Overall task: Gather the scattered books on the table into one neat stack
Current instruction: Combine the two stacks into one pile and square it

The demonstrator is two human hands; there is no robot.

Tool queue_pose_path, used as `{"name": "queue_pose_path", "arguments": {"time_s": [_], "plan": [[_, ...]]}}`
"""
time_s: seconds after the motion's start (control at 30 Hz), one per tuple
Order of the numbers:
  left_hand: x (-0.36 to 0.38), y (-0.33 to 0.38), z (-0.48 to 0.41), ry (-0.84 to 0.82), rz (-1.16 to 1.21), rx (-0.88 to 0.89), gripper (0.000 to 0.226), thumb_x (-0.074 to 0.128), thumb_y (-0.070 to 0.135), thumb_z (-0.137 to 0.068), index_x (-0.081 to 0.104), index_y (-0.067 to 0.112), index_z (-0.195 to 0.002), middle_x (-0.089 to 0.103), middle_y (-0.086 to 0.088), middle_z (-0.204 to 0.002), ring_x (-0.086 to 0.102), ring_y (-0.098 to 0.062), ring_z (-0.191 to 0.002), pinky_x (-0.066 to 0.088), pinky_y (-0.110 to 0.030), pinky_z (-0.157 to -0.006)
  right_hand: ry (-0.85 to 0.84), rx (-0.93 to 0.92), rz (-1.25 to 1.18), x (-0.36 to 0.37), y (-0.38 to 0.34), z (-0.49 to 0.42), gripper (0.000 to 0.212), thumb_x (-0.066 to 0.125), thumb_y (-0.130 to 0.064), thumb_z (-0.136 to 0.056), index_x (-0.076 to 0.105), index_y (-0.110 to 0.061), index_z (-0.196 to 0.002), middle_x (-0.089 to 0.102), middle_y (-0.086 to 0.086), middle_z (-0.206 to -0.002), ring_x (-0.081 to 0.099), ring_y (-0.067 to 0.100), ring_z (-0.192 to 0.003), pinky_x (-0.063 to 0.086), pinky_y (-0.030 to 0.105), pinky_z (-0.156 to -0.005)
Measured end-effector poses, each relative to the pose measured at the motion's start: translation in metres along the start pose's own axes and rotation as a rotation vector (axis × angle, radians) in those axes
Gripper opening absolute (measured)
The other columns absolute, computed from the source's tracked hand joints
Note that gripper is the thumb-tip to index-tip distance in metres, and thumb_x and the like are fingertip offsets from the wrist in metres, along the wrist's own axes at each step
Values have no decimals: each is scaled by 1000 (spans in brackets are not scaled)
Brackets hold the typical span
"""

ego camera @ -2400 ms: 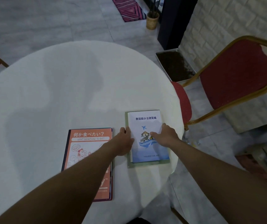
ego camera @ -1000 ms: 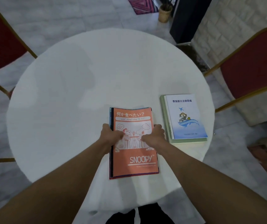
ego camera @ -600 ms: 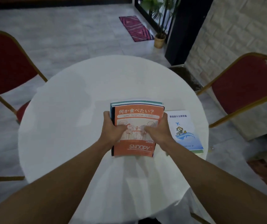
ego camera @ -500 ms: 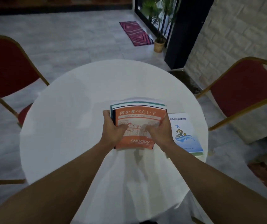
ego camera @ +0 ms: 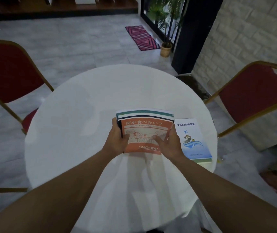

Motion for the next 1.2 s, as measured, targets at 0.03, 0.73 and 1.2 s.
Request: {"name": "queue_pose_path", "arguments": {"time_s": [0.03, 0.73, 1.2], "plan": [[0, -1, 0, -3, -20, 4, 52, 57, -1, -91, 27, 30, -119, 55, 8, -118, 59, -4, -104, 52, -14, -77, 1, 4, -2, 1, 2, 1, 58, 81, -13, -82, 42, -34, -118, 62, -20, -102, 61, -5, -91, 45, 15, -80], [-5, -11, 6, 14, -96, -58, 63, 60, -4, -88, 27, 38, -121, 54, 23, -108, 57, -5, -100, 47, -5, -65, -22, 13, 60, 7, 9, 4, 57, 80, -11, -82, 42, -35, -117, 57, -31, -99, 58, -24, -86, 43, -2, -64], [-12, -26, 4, 30, -87, -227, 44, 63, 6, -91, 37, 23, -122, 56, 9, -111, 59, -15, -103, 52, -13, -64, -57, 97, 68, 9, 7, -3, 53, 83, -15, -79, 47, -25, -118, 66, -22, -96, 64, -7, -82, 48, 4, -57]]}}
Point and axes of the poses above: each hand's wrist, its own z-axis away from the middle knuckle, its own x-axis out of the palm, y = z × x, the point moved 7 cm from there along -z, towards the middle knuckle
